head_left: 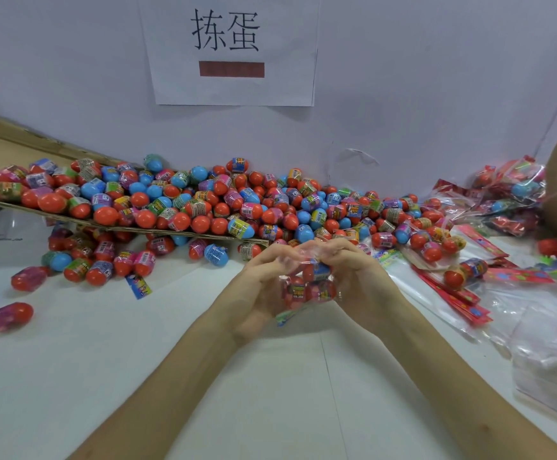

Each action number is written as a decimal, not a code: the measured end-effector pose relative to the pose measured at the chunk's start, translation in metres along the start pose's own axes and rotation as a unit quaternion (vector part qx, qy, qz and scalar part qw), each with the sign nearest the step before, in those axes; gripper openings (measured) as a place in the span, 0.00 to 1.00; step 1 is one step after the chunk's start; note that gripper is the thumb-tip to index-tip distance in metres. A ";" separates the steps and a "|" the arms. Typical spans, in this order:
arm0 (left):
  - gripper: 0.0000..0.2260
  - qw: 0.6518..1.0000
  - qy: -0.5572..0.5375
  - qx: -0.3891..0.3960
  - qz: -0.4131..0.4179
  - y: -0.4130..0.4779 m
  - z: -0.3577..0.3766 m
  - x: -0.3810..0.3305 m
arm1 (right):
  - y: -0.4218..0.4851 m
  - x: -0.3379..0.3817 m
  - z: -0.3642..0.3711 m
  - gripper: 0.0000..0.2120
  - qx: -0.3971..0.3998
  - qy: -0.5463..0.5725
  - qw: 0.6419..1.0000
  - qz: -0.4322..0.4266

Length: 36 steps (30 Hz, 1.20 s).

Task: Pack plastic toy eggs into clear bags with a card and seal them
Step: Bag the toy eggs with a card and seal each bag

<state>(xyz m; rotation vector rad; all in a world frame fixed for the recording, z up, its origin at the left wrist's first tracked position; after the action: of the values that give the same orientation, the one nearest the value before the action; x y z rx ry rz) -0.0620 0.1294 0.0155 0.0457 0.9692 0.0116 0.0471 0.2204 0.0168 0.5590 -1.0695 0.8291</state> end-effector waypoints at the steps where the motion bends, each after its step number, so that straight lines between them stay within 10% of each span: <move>1: 0.09 1.000 -0.004 0.004 -0.001 0.000 0.000 0.000 | 0.000 0.000 0.001 0.02 0.004 0.005 1.000 0.002; 19: 0.13 0.998 -0.012 0.060 0.029 -0.002 0.008 -0.006 | -0.002 0.006 0.000 0.05 0.021 0.063 0.997 -0.032; 26: 0.06 0.956 0.193 -0.175 0.138 -0.001 -0.008 -0.010 | 0.002 -0.003 -0.006 0.09 0.004 0.089 0.996 -0.008; 36: 0.07 0.942 0.224 -0.196 0.154 -0.002 -0.017 -0.014 | 0.005 -0.011 -0.017 0.15 -0.049 0.110 0.993 0.011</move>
<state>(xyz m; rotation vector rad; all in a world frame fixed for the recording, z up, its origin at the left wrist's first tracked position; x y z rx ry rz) -0.0840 0.1275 0.0168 -0.1815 1.3923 0.5224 0.0492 0.2330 -0.0001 0.3644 -0.9102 0.8327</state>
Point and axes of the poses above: each hand's wrist, its own y-axis towards the middle knuckle, its own z-axis out of the palm, x = y × z, the point moved 5 cm from there along y, towards the middle knuckle, and after that the axes turned 7 degrees about x, right-handed, at the moved point
